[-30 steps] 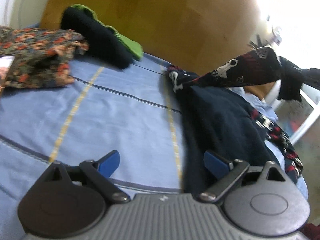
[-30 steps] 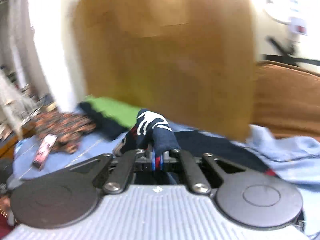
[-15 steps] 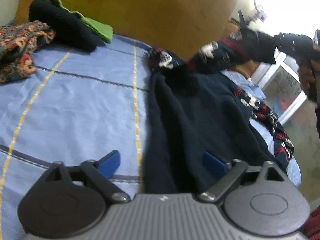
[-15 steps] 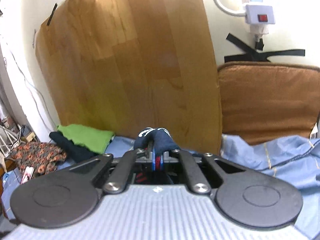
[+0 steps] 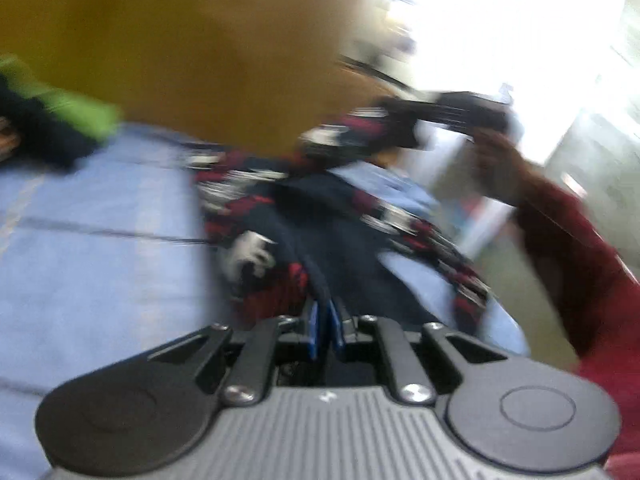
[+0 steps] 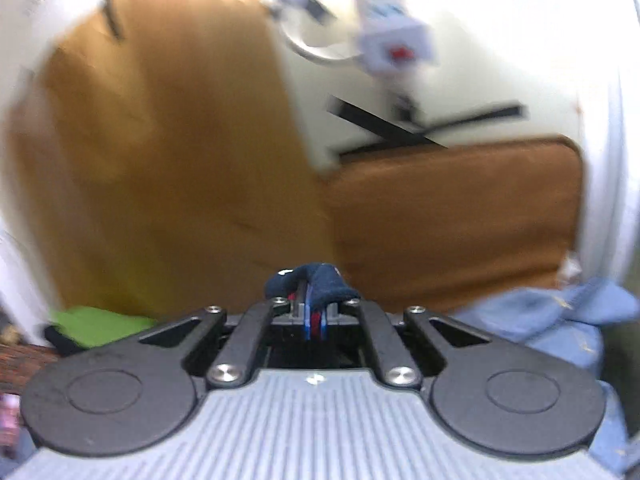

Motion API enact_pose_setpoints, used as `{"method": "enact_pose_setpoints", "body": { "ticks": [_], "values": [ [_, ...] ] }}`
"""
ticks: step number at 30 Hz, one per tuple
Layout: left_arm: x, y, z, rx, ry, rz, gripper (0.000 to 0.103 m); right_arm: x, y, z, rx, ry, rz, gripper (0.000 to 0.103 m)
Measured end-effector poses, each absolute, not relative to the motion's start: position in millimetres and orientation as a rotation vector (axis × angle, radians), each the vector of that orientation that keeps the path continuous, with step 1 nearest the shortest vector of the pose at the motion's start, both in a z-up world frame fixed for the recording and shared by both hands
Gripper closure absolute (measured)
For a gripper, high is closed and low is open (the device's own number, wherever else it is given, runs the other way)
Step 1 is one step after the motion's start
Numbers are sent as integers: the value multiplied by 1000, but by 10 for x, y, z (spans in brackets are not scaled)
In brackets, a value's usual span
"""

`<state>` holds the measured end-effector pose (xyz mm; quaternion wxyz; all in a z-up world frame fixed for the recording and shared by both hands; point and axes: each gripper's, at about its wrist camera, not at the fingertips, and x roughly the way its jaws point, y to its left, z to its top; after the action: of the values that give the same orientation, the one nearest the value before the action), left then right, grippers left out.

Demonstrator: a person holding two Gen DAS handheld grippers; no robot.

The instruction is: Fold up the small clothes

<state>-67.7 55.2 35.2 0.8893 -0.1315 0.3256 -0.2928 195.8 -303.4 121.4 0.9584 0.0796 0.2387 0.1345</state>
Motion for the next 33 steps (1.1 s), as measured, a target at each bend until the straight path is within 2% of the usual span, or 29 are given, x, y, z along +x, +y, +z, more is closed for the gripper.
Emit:
{"method": "enact_pose_setpoints", "body": {
  "ticks": [1,2,4,6,8,13,17,21,24,28,30,31,32,33],
  "values": [
    [-678,389,334,-221,698,-671,86,2012,-3074,1090,145,505,211,93],
    [-672,254,296,-174,728,-719,67,2057,-3105,963,115,531,146,91],
    [-674,104,220,-86,761,-711,48,2126,-3178,741,82,622,95,74],
    [-668,169,188,-85,767,-672,47,2080,-3296,620,121,683,80,60],
    [-658,404,190,-171,759,-635,39,1956,-3406,594,156,682,71,53],
    [-600,901,165,-390,770,-520,37,1605,-3534,663,244,661,113,52],
    [-426,913,-16,-496,854,-549,38,1262,-3269,651,262,680,342,52],
    [-298,716,-247,-525,946,-589,38,760,-3023,389,174,751,486,51],
    [-297,672,-272,-530,944,-602,36,384,-3091,111,184,833,515,50],
    [-321,761,-339,-596,950,-616,38,-97,-3295,-208,294,900,567,49],
    [-342,789,-364,-611,950,-606,58,-319,-3279,-389,373,914,605,48],
    [-333,791,-384,-617,965,-603,88,-406,-3247,-469,407,893,617,50],
    [-307,802,-393,-629,987,-592,94,-496,-3179,-487,414,865,617,69],
    [-268,821,-374,-642,1002,-585,94,-495,-3100,-502,408,890,626,93]
  ]
}}
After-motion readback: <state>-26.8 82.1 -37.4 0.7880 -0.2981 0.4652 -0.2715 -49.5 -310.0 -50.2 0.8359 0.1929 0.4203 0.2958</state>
